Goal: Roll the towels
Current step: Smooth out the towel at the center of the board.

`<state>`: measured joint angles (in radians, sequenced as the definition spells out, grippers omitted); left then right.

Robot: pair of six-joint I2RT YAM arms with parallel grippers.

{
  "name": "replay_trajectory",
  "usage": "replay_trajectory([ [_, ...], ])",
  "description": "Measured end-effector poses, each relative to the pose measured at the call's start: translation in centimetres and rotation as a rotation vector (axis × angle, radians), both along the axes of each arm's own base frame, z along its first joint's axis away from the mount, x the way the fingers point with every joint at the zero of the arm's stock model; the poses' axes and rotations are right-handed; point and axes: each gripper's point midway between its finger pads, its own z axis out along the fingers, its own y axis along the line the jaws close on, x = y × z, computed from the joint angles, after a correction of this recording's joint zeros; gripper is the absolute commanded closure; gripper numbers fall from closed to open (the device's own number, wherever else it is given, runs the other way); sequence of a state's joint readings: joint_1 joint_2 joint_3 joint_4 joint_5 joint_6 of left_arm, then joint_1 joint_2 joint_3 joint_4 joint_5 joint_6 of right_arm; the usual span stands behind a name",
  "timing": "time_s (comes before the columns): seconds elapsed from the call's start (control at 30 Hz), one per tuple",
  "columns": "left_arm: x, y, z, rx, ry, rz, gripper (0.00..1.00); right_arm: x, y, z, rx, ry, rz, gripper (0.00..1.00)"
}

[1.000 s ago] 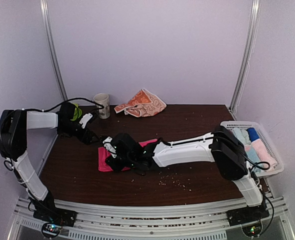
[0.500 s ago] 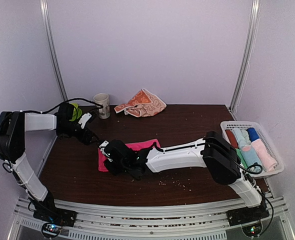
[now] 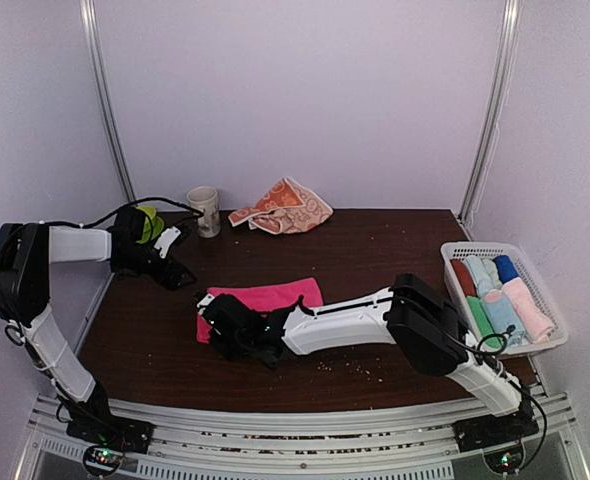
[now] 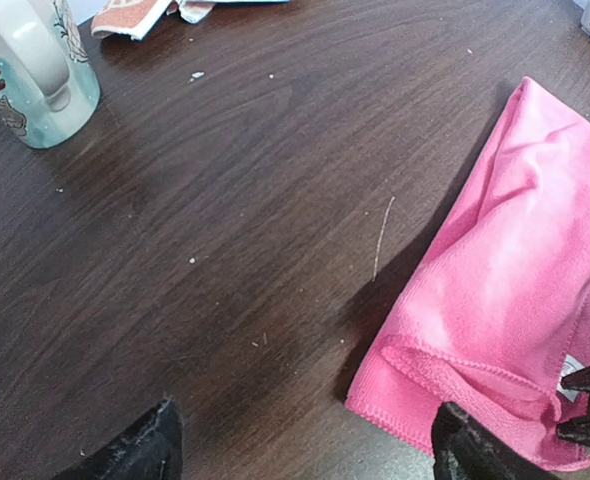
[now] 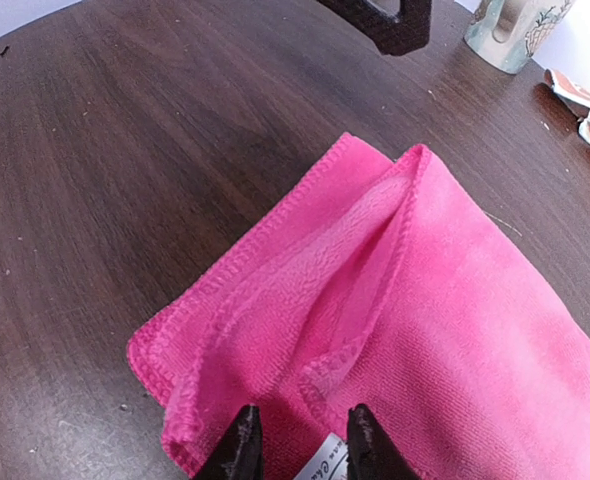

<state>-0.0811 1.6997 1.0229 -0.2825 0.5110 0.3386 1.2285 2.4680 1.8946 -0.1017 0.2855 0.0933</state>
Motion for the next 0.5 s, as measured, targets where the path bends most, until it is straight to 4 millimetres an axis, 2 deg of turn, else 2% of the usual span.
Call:
replay_trajectory([
  [0.23,-0.03,0.03,-0.04,-0.002,0.002,0.001,0.12,0.28,-0.13,0.09,-0.004,-0.023,-0.018,0.85],
  [0.5,-0.03,0.03,-0.05,-0.002,0.002,0.001,0.12,-0.04,0.4,0.22,0.009,-0.038,-0.007,0.86],
])
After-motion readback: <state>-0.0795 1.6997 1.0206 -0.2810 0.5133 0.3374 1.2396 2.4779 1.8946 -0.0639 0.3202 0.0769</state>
